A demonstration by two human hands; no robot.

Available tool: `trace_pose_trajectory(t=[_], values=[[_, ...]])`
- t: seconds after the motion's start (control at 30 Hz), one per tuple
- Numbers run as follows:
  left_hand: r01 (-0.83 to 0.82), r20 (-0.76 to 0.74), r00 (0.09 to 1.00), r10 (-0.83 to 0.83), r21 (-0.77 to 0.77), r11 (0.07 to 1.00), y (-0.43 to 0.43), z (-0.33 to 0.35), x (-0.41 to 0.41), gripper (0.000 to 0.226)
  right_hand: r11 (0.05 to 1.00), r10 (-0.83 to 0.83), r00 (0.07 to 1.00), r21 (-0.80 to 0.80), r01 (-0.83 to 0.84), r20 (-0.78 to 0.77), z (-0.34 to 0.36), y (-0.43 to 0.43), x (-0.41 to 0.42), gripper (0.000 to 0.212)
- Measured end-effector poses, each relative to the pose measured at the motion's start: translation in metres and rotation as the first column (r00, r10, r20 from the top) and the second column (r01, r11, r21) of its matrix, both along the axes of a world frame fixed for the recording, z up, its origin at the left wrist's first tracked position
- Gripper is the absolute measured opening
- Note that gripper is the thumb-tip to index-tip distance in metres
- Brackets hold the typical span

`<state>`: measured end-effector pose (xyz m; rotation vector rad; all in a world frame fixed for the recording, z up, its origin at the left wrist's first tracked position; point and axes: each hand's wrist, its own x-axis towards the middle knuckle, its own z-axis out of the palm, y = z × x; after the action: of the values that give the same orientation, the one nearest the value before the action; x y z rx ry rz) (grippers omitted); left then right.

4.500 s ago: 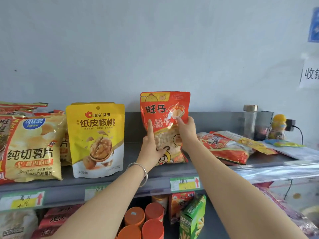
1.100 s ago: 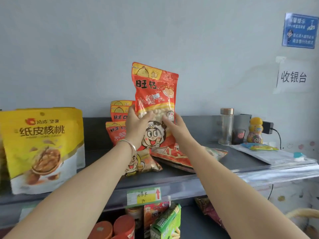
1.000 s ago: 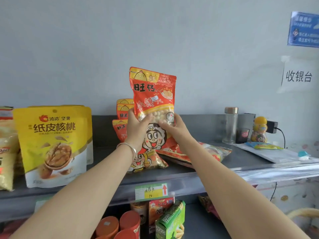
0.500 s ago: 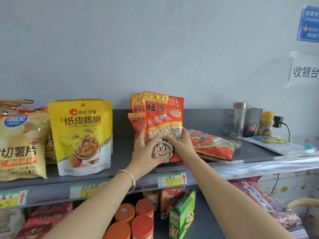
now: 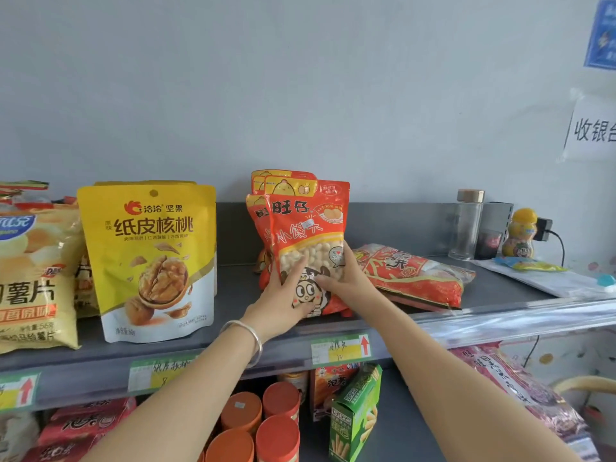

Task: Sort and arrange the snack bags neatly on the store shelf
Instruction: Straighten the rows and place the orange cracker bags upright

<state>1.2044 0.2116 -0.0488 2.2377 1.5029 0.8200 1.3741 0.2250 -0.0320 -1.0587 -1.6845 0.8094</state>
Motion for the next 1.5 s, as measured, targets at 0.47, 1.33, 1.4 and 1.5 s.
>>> trace_pose_trajectory(t=[0.47, 1.33, 1.4, 1.5], values=[[-0.046, 0.55, 0.828, 0.11, -0.128, 0.991, 0.031, 0.009, -0.011, 0.12, 0.998, 0.028, 1.0, 0.062, -0.028, -0.003, -0.006, 0.023, -0.011, 0.09], [-0.25, -0.057, 0.921, 0.386, 0.673, 0.696, 0.03, 0.006, 0.009, 0.072, 0.967, -0.23, 0.972, 0.126, 0.224, 0.039, -0.01, 0.032, -0.014, 0.051], [-0.27, -0.092, 0.889, 0.449, 0.686, 0.676, 0.029, 0.007, 0.009, 0.067, 0.946, -0.299, 0.954, 0.135, 0.293, 0.022, -0.01, 0.028, -0.012, 0.048], [-0.242, -0.122, 0.89, 0.44, 0.691, 0.681, 0.026, 0.009, 0.008, 0.065, 0.955, -0.283, 0.958, 0.109, 0.277, 0.04, -0.009, 0.022, -0.013, 0.039]])
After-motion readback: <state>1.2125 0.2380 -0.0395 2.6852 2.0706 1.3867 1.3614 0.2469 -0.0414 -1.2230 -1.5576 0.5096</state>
